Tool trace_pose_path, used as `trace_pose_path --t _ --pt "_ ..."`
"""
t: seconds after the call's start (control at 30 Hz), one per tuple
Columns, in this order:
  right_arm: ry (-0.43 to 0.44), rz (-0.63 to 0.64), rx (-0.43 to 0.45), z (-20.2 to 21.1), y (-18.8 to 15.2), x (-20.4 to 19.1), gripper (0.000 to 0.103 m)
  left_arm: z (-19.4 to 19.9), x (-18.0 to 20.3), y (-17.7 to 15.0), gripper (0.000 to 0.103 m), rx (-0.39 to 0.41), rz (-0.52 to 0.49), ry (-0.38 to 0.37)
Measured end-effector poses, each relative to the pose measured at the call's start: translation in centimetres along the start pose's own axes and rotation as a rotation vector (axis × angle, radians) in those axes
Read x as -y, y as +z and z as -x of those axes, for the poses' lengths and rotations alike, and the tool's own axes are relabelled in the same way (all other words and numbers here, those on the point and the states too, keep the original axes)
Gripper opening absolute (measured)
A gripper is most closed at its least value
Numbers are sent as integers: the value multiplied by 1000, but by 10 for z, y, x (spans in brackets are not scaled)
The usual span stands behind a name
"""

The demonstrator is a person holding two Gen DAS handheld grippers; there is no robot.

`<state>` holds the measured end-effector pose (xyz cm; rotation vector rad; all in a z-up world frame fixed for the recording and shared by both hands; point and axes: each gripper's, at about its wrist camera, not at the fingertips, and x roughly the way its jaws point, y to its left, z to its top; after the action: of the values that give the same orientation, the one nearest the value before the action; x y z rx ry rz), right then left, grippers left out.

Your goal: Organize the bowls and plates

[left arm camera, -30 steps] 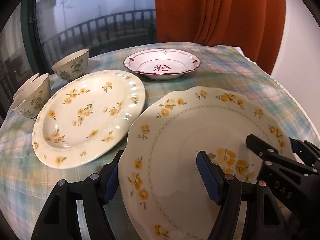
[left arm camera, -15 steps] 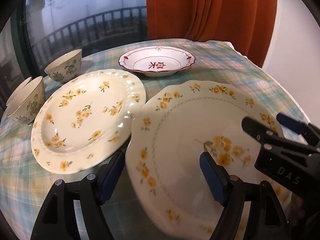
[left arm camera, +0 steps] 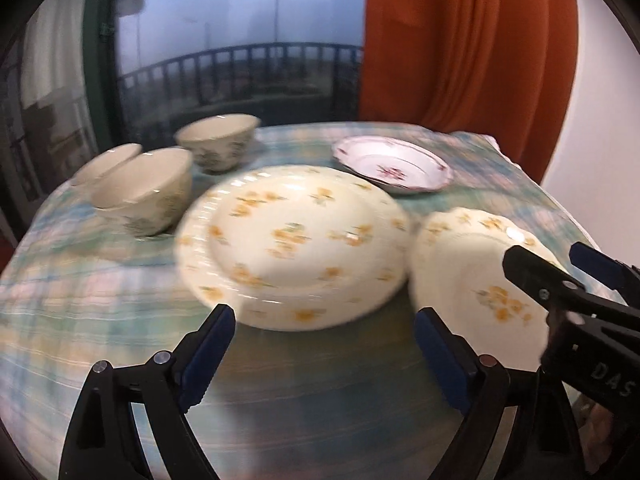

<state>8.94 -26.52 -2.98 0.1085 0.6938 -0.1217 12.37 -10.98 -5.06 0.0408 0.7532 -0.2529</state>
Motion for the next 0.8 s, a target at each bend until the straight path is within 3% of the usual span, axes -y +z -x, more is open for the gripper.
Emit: trace_pose_path --t 0.2,0.33,0.53,0.8 --pt "40 65 50 8 11 -47 91 8 -38 10 93 33 45 53" --pt "-15 113 81 1 21 -67 91 8 -51 14 95 76 43 95" --pt "37 74 37 -29 38 -73 91 -14 -69 30 95 19 90 84" --pt "84 69 -39 -83 64 -79 91 -51 -82 50 95 -44 84 140"
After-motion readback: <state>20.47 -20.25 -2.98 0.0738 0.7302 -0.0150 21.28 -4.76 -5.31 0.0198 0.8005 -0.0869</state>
